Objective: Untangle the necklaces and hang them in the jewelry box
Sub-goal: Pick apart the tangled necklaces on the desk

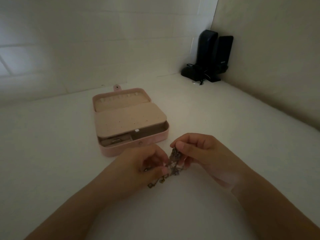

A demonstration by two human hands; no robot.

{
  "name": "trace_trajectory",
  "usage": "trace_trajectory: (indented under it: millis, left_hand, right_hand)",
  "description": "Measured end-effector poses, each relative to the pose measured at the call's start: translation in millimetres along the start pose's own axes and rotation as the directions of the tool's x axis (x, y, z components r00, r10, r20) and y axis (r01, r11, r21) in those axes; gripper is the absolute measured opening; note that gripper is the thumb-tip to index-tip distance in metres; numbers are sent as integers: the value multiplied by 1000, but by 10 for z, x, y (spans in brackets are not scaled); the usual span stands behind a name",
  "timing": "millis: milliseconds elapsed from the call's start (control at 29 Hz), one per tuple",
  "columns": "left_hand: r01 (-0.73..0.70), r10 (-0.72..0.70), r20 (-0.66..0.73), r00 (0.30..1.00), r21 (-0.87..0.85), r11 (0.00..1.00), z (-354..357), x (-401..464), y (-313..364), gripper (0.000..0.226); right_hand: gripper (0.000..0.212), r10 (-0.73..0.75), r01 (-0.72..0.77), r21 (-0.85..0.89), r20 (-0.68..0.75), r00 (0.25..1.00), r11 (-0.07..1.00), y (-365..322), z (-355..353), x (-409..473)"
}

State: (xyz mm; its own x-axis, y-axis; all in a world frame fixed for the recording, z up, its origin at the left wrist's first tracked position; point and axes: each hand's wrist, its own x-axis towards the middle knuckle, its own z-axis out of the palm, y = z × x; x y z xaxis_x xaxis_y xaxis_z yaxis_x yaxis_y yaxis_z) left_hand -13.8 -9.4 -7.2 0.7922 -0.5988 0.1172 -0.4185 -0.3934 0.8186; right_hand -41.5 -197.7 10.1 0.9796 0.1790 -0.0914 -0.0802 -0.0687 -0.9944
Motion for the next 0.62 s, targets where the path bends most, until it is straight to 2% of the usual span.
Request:
trace_trajectory:
  millis: [103,207,276,310,414,517,621]
  left_hand:
    - [32,-32,-77,997,2,999,-20,-2,31,15]
    - [86,-110,-81,991,-258,962,-96,-1,62,12]
    - [129,-174,-59,983,-458,880,-138,-1,94,18]
    - [140,-182,-35,983,-505,852,-143,0,112,18]
    - [173,-197,-2,980,-472,865,-104,-6,133,22]
    - [188,-230,-49,972,-427,884,-94,27,99,21]
    - [166,-198,-79,977,-304,938,-81,27,51,17]
  right_hand:
    - [19,-8,8,16,-44,999,1000,-18,-40,-7]
    - [21,15,-16,-27,-51,999,1000,-7,-65,-14]
    - [24,30,-33,-50,-58,998,998,3,-64,-12]
    - [24,36,-40,-60,-60,998,997,9,-58,-13]
    - [26,63,-68,-66,-70,996,995,17,-56,-9]
    - [21,79,-81,-25,-78,994,996,27,-90,-5]
    - [20,85,-83,39,-44,995,996,36,-108,-4]
